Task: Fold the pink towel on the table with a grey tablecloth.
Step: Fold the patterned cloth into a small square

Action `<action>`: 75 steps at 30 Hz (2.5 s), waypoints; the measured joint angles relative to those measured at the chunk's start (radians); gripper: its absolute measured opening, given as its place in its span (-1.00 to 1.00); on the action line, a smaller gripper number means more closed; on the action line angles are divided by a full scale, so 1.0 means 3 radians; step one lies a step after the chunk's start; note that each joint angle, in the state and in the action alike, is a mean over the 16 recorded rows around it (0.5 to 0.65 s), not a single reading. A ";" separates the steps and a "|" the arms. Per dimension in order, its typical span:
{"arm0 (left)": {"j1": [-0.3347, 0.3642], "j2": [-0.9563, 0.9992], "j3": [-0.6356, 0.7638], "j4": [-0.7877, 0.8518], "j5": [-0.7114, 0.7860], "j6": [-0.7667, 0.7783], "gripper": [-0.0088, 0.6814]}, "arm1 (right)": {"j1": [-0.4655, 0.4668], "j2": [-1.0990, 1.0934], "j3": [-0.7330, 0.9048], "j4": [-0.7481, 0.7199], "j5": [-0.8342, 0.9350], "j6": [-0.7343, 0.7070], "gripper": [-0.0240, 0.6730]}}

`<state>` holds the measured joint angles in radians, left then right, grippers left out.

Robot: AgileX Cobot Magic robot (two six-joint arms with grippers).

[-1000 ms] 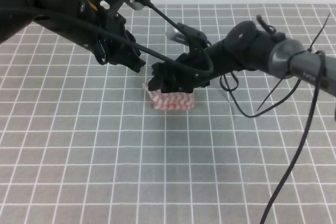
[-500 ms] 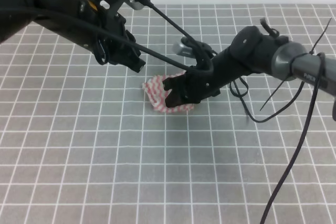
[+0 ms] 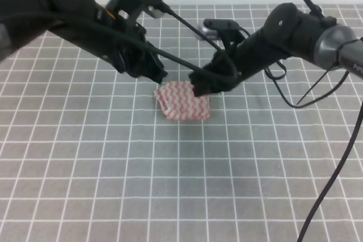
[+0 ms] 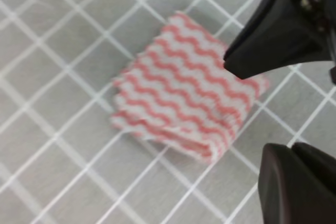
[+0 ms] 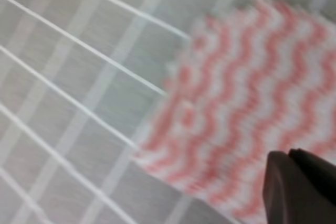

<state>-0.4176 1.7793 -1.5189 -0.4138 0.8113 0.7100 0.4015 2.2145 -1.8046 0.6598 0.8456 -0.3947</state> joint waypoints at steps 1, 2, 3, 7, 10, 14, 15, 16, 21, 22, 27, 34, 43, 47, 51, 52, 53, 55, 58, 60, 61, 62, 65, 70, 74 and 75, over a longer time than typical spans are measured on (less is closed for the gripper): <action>-0.0002 0.0050 0.0000 -0.0053 -0.0001 0.0030 -0.98 | -0.0006 -0.0007 0.0000 -0.0057 0.0003 0.0005 -0.98; -0.0004 0.0104 0.0000 -0.0104 -0.0002 0.0060 -0.98 | -0.0011 -0.0004 0.0000 -0.0114 0.0005 0.0013 -0.98; -0.0006 0.0161 0.0000 -0.0153 -0.0004 0.0090 -0.98 | -0.0015 0.0007 0.0000 -0.0167 0.0006 0.0024 -0.98; -0.0014 0.0412 -0.0003 -0.0301 -0.0018 0.0201 -0.98 | -0.0025 0.0055 -0.0002 -0.0322 0.0014 0.0073 -0.98; -0.0019 0.0599 -0.0004 -0.0344 -0.0035 0.0238 -0.98 | -0.0034 0.0092 -0.0003 -0.0379 0.0016 0.0102 -0.98; -0.0025 0.0827 -0.0007 -0.0323 -0.0077 0.0239 -0.98 | -0.0047 0.0120 -0.0003 -0.0406 0.0012 0.0111 -0.98; -0.0026 0.0868 -0.0007 -0.0305 -0.0090 0.0232 -0.98 | -0.0051 0.0118 -0.0002 -0.0402 0.0011 0.0111 -0.98; -0.0026 0.0899 -0.0007 -0.0288 -0.0102 0.0222 -0.98 | -0.0053 0.0114 -0.0001 -0.0397 0.0011 0.0112 -0.98; -0.0026 0.0969 -0.0006 -0.0178 -0.0163 0.0172 -0.98 | -0.0065 0.0077 -0.0001 -0.0380 0.0008 0.0105 -0.98; -0.0026 0.0961 -0.0005 -0.0154 -0.0173 0.0161 -0.98 | -0.0067 0.0051 -0.0001 -0.0376 0.0012 0.0100 -0.98; -0.0023 0.0775 -0.0004 -0.0001 -0.0207 0.0081 -0.98 | -0.0070 -0.0129 0.0000 -0.0357 0.0044 0.0063 -0.98; 0.0003 0.0243 0.0061 0.0195 -0.0167 -0.0066 -0.98 | -0.0071 -0.0605 0.0028 -0.0346 0.0100 -0.0008 -0.98; 0.0048 -0.0820 0.0649 0.0308 -0.0339 -0.0422 -0.98 | -0.0072 -0.1470 0.0515 -0.0290 -0.0192 -0.0139 -0.98; 0.0059 -0.1424 0.1085 0.0324 -0.0507 -0.0589 -0.98 | -0.0072 -0.1929 0.0984 -0.0213 -0.0530 -0.0269 -0.98; 0.0061 -0.2141 0.1537 0.0366 -0.0677 -0.0818 -0.98 | -0.0072 -0.2415 0.1550 -0.0125 -0.0931 -0.0407 -0.98; 0.0061 -0.2335 0.1643 0.0389 -0.0716 -0.0887 -0.98 | -0.0072 -0.2536 0.1694 -0.0101 -0.1022 -0.0440 -0.98; 0.0061 -0.2543 0.1752 0.0419 -0.0746 -0.0950 -0.98 | -0.0072 -0.2656 0.1838 -0.0073 -0.1111 -0.0474 -0.98; 0.0061 -0.2955 0.1948 0.0504 -0.0775 -0.1107 -0.98 | -0.0072 -0.2887 0.2114 -0.0010 -0.1275 -0.0543 -0.98; 0.0061 -0.3541 0.2189 0.0673 -0.0738 -0.1368 -0.98 | -0.0072 -0.3220 0.2497 0.0118 -0.1504 -0.0678 -0.98; 0.0061 -0.3913 0.2331 0.0810 -0.0663 -0.1576 -0.98 | -0.0072 -0.3424 0.2719 0.0246 -0.1625 -0.0802 -0.98; 0.0061 -0.4101 0.2398 0.0877 -0.0620 -0.1685 -0.98 | -0.0072 -0.3522 0.2819 0.0323 -0.1680 -0.0878 -0.98; 0.0061 -0.4283 0.2465 0.0948 -0.0571 -0.1796 -0.98 | -0.0072 -0.3623 0.2920 0.0398 -0.1738 -0.0948 -0.98; 0.0062 -0.4765 0.2642 0.1158 -0.0400 -0.2099 -0.98 | -0.0072 -0.3897 0.3153 0.0692 -0.1861 -0.1222 -0.98; 0.0062 -0.5287 0.2850 0.1399 -0.0023 -0.2461 -0.98 | -0.0072 -0.4299 0.3394 0.1183 -0.1982 -0.1730 -0.98; 0.0062 -0.5504 0.2950 0.1455 0.0328 -0.2589 -0.98 | -0.0072 -0.4552 0.3489 0.1494 -0.1967 -0.2069 -0.98; 0.0062 -0.5535 0.2967 0.1447 0.0409 -0.2600 -0.98 | -0.0072 -0.4598 0.3500 0.1544 -0.1940 -0.2127 -0.98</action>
<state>-0.3989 0.1188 -0.6289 0.0202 0.9340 -0.0699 0.3799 0.8350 -0.7546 1.1231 0.2635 -1.0326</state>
